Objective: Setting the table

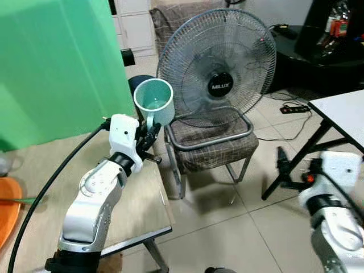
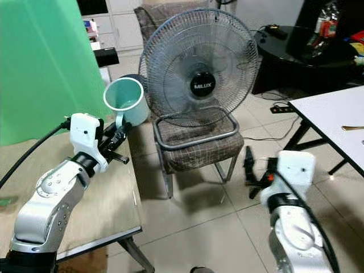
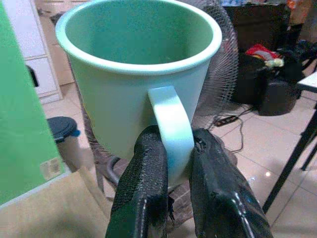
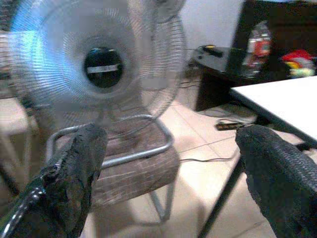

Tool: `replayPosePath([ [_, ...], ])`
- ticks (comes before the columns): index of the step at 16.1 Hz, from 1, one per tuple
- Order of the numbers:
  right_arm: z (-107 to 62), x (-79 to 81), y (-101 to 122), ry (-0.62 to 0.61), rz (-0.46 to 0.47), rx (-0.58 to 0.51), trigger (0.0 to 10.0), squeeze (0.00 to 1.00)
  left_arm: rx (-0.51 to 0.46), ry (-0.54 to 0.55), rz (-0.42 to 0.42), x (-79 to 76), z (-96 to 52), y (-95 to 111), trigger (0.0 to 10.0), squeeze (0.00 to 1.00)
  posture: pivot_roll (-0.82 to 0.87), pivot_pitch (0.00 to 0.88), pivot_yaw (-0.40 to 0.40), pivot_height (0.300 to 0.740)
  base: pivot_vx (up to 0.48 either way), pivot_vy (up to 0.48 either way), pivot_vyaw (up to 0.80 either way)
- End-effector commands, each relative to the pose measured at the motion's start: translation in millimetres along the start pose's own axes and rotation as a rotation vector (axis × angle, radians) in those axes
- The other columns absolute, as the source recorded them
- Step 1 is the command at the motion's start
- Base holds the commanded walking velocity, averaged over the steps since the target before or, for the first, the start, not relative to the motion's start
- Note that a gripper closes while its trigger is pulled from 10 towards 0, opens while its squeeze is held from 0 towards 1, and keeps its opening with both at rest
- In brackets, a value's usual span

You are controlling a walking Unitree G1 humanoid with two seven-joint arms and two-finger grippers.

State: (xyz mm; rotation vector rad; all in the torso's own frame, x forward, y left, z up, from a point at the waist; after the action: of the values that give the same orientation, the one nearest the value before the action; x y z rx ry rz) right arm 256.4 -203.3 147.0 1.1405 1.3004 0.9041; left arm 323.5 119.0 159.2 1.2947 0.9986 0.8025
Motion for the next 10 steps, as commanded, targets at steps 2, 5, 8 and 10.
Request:
replayPosePath([
  [2,-0.7,2.2,0.8,0.014,0.001,0.0,10.0,0.0,-0.03,-0.004,0.029,-1.6,0.1,9.6,10.0,0.0,-0.01,0.0,0.054,0.74,0.0,0.0,-0.8],
  [5,-0.2,7.2,5.2,0.053,-0.003,-0.021,10.0,0.0,-0.033,0.002,0.027,-1.3,-0.7,9.5,10.0,0.0,-0.01,0.0,0.041,0.74,0.0,-0.352,0.0],
  [8,2.2,8.5,6.8,0.061,-0.004,-0.026,10.0,0.0,-0.04,0.012,0.027,-0.1,-0.9,10.7,10.0,0.0,0.0,0.0,0.031,0.74,0.0,-0.354,0.0],
  [10,2.0,8.5,6.8,0.064,-0.005,-0.027,10.0,0.0,-0.041,0.013,0.028,-0.3,-1.0,10.5,10.0,0.0,0.0,0.0,0.03,0.74,0.0,-0.354,0.0],
])
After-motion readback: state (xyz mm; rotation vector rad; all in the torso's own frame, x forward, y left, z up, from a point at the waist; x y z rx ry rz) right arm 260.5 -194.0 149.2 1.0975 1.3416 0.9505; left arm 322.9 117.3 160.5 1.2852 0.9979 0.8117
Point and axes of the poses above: a point about 5 cm out from each wrist's last joint towards the gripper, its own z axis pointing out of the wrist towards the gripper, its own y axis along the axis of the wrist's last joint, x = y × z, the point moved 5 cm from there along z, pointing out of the wrist towards the gripper, and after that the axes turned 10 degrees about -z, right-handed, at the moved point
